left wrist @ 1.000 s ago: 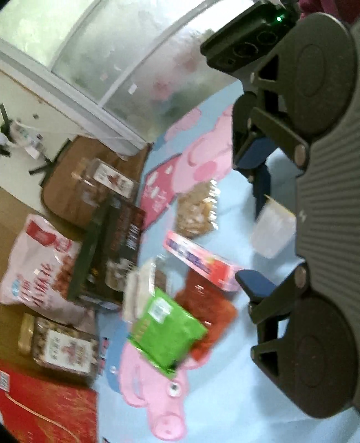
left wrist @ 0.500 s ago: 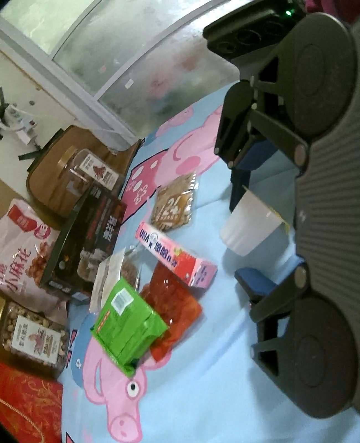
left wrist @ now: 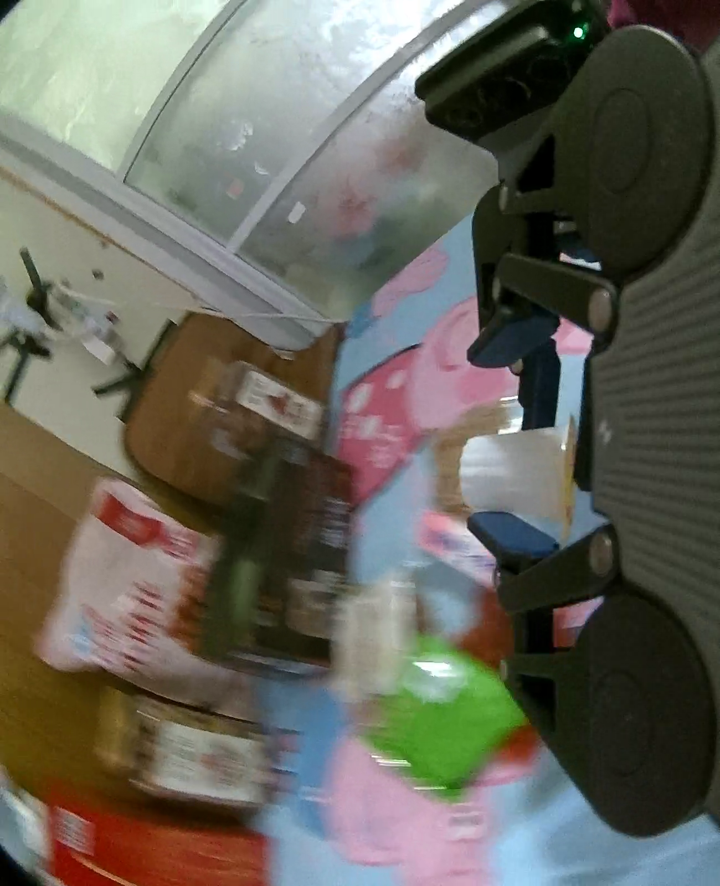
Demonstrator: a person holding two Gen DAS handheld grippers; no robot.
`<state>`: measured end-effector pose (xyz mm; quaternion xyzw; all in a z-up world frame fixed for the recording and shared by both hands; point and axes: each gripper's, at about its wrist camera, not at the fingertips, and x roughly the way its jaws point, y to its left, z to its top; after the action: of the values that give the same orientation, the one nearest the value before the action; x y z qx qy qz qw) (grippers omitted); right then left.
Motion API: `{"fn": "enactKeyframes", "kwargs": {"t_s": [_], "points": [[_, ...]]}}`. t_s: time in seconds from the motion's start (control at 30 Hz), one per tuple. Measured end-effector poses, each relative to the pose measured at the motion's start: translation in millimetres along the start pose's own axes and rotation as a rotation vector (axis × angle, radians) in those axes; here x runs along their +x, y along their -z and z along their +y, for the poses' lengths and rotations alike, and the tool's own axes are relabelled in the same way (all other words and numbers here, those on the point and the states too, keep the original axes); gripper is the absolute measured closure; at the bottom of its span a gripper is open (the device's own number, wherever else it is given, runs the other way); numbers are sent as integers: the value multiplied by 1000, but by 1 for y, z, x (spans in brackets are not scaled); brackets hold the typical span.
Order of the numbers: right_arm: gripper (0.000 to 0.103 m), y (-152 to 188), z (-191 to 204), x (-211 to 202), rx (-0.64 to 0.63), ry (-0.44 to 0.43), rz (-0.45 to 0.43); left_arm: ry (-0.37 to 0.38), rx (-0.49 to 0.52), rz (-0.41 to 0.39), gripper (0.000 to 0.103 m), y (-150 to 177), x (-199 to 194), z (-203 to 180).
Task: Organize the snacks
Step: 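Grasp the jelly cup with the left tool and carry it to the box, then lower the jelly cup into the black box with the left tool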
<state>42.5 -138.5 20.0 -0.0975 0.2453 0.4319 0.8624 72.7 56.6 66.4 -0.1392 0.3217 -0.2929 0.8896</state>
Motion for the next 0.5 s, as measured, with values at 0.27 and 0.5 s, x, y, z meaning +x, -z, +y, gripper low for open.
{"fn": "enactKeyframes", "kwargs": {"t_s": [0.27,0.5], "points": [[77,-56,-55,26,-42,182,-119,-34,43,-85,44,-97,48,7],[77,-85,-117,69,25,247,-108,-110,-31,-61,43,-136,113,44]]}}
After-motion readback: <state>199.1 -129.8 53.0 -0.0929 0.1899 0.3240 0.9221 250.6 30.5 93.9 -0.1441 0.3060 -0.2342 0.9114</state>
